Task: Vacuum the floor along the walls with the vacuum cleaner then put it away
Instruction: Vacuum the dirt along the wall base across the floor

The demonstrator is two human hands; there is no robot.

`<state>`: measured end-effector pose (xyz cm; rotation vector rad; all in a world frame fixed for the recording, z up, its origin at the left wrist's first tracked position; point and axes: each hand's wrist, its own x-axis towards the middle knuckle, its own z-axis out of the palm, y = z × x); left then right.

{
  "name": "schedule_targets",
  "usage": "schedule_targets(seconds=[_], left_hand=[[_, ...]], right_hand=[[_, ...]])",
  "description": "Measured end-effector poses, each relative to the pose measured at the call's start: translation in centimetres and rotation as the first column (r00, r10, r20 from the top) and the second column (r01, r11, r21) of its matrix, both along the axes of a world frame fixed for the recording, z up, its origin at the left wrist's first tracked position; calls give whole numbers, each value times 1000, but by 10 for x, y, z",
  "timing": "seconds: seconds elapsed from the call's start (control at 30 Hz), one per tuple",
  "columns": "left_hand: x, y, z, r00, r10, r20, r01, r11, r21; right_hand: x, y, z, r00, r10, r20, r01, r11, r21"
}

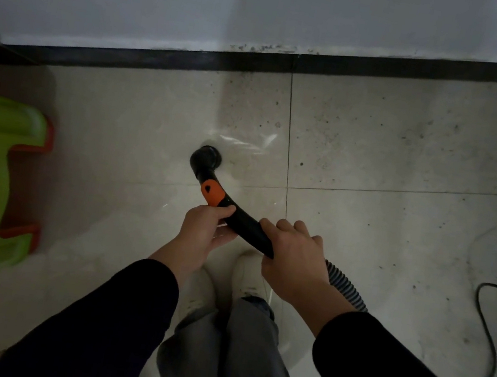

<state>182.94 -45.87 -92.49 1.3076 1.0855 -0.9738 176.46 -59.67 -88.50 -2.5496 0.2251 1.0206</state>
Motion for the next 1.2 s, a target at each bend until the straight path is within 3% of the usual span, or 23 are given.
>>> schedule_targets(seconds=[0.63, 1.2], left_hand=[[-45, -6, 4, 1000, -2, -2, 2, 1000, -11], [-72, -56, -2, 992, -125, -5, 124, 991, -43]], right_hand=[[-39, -10, 11, 999, 16, -40, -16, 1000, -2], [-79, -54, 15, 995, -89, -36, 87, 994, -60]])
